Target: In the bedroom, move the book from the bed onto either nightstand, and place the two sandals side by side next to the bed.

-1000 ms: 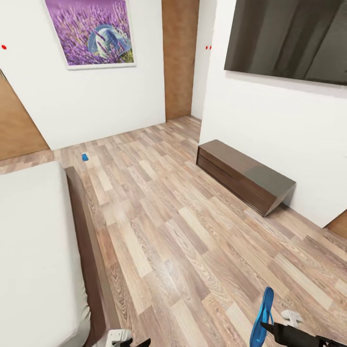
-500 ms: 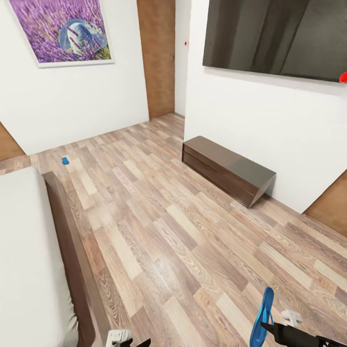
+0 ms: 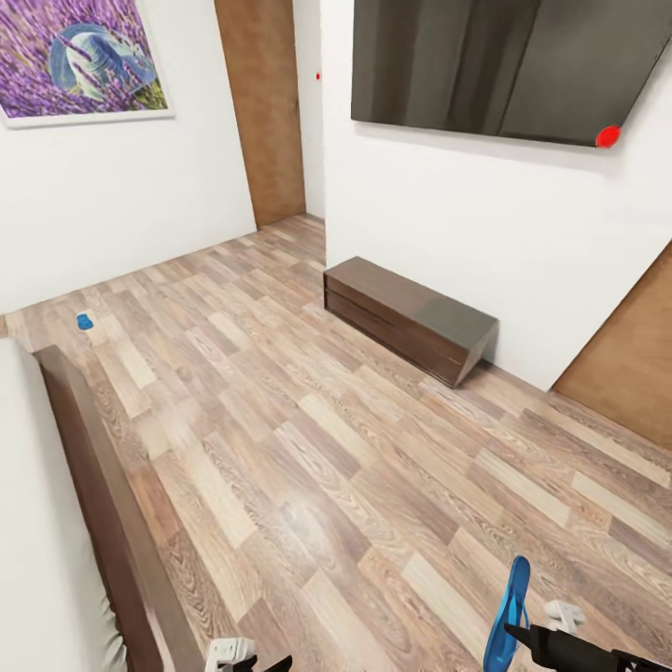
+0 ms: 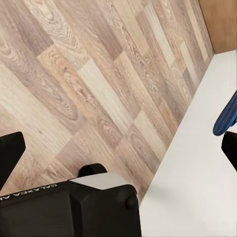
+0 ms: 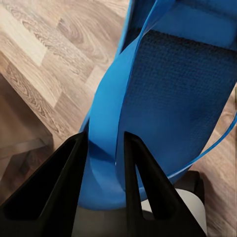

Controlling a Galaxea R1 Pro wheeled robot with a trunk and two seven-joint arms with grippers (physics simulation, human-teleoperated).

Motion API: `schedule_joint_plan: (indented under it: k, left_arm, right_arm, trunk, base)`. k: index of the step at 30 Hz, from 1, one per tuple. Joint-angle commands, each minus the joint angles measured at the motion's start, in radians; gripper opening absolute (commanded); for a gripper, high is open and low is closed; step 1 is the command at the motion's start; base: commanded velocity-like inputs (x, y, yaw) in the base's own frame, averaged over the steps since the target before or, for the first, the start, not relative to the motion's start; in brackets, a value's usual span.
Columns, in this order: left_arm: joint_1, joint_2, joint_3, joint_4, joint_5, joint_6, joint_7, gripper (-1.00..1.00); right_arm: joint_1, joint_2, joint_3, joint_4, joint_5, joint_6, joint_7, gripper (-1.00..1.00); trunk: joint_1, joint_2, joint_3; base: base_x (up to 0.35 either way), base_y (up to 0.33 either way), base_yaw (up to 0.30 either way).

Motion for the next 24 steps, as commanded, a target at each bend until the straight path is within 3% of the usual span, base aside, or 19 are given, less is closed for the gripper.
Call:
schedule_joint_plan:
  k: [1,14,24]
  left_arm:
    - [0.000,0.001,-0.001,-0.001,0.011,0.009,0.000,1.00]
    - [0.000,0.002,-0.001,-0.001,0.010,0.009,-0.001,1.00]
    - [0.000,0.002,-0.001,0.000,0.010,0.008,-0.001,1.00]
  right_arm:
    - [-0.002,0.001,0.008,0.004,-0.009,-0.001,0.007,-1.00]
    - [-0.002,0.001,0.008,0.004,-0.009,-0.001,0.007,-1.00]
    - [-0.002,0.011,0.010,0.004,-0.008,-0.001,0.005,-1.00]
  trunk:
    - [0.000,-0.001,-0.002]
    - [0.000,-0.001,-0.015]
    - [0.000,-0.001,-0.020]
  base:
    - [0.000,0.000,-0.225]
    - [0.005,-0.001,-0.219]
    - [0.248,-0.083,-0.051]
